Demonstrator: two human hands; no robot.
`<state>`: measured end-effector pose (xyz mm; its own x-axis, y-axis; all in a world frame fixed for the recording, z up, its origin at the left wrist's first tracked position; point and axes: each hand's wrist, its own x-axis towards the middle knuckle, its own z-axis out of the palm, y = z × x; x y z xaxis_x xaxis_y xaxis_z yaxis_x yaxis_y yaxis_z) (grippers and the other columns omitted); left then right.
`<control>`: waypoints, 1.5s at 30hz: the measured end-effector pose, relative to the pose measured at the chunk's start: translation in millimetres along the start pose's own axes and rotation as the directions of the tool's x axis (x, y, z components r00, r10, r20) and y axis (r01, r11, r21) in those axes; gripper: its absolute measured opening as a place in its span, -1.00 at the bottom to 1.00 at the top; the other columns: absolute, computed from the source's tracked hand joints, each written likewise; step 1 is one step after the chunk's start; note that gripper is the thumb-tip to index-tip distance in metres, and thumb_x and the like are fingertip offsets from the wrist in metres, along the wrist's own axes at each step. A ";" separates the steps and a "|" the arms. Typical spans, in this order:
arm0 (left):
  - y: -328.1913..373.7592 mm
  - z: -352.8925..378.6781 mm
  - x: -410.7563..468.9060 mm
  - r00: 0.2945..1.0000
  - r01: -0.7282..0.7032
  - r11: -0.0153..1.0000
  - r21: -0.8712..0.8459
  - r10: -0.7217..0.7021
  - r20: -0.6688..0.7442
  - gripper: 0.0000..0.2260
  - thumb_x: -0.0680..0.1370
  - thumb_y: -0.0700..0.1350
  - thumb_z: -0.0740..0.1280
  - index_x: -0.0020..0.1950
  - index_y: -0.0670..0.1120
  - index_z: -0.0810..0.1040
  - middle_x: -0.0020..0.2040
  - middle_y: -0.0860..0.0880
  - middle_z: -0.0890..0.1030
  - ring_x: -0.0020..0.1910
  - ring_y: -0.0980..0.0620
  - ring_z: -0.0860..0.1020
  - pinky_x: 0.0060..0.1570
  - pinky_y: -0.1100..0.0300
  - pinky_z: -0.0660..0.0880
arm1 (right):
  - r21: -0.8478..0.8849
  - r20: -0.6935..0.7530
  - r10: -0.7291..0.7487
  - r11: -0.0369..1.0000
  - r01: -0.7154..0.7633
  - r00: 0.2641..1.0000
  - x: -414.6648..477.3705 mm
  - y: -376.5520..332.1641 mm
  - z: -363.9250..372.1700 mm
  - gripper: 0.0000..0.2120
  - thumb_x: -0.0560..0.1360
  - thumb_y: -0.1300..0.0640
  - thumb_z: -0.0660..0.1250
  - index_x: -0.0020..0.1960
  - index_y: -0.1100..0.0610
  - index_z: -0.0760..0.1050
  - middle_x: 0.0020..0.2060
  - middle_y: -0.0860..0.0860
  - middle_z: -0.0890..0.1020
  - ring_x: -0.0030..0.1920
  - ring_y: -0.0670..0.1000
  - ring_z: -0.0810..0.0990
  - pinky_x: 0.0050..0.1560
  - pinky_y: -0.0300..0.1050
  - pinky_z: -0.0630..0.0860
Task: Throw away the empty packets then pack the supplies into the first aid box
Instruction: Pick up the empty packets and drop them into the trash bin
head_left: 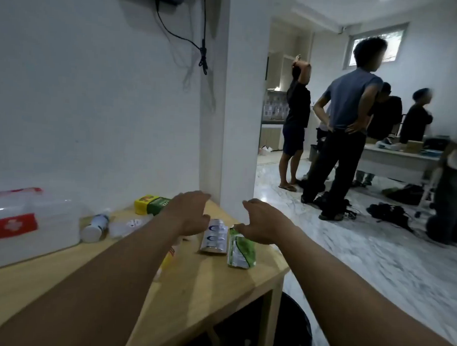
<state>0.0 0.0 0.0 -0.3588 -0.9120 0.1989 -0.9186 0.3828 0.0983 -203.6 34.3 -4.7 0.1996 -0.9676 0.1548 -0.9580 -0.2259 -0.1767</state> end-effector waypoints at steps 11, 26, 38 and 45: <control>19.8 31.1 40.9 0.958 -0.048 0.947 0.319 -0.047 0.283 -0.28 0.44 0.26 0.28 0.55 0.17 0.11 0.56 -0.04 0.20 0.53 -0.17 0.10 0.43 -0.34 -0.05 | 0.111 0.151 0.019 0.993 -0.036 0.988 17.3 26.3 34.3 -0.40 0.43 -0.18 0.41 0.34 0.16 0.44 0.27 0.12 0.50 0.20 0.11 0.52 0.07 -0.07 0.45; 27.8 30.6 44.8 0.970 -0.060 0.979 0.193 0.012 0.241 -0.28 0.32 0.25 0.48 0.44 0.22 0.34 0.38 -0.08 0.36 0.34 -0.18 0.38 0.28 -0.13 0.29 | 0.249 0.073 0.017 0.968 -0.035 0.997 24.7 42.3 36.5 -0.37 0.39 0.08 0.52 0.41 0.02 0.40 0.31 0.08 0.51 0.23 0.09 0.51 0.11 -0.13 0.43; 31.0 27.7 51.7 0.984 -0.115 0.988 -0.106 0.128 0.124 -0.45 0.33 -0.20 0.57 0.29 0.08 0.58 0.25 -0.06 0.59 0.12 -0.06 0.55 -0.06 0.19 0.42 | 0.379 0.030 0.022 0.925 -0.032 0.999 24.9 53.2 36.7 -0.39 0.43 0.26 0.44 0.43 -0.07 0.45 0.36 -0.02 0.55 0.30 0.05 0.54 0.21 -0.13 0.48; 29.0 11.3 57.5 0.990 -0.127 0.967 -0.222 0.138 0.034 -0.49 0.33 -0.27 0.55 0.24 0.04 0.62 0.27 -0.06 0.57 0.17 -0.07 0.53 -0.01 0.23 0.40 | 0.495 -0.013 0.017 0.869 -0.008 1.000 21.9 62.1 16.2 -0.56 0.46 0.36 0.38 0.27 0.02 0.62 0.16 0.04 0.67 0.10 0.05 0.63 -0.03 -0.20 0.57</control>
<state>-49.2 -43.0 3.3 -0.4877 -0.8548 0.1775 -0.8056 0.5190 0.2858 -255.4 -2.7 -28.0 0.1808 -0.9697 0.1646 -0.7322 -0.2444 -0.6357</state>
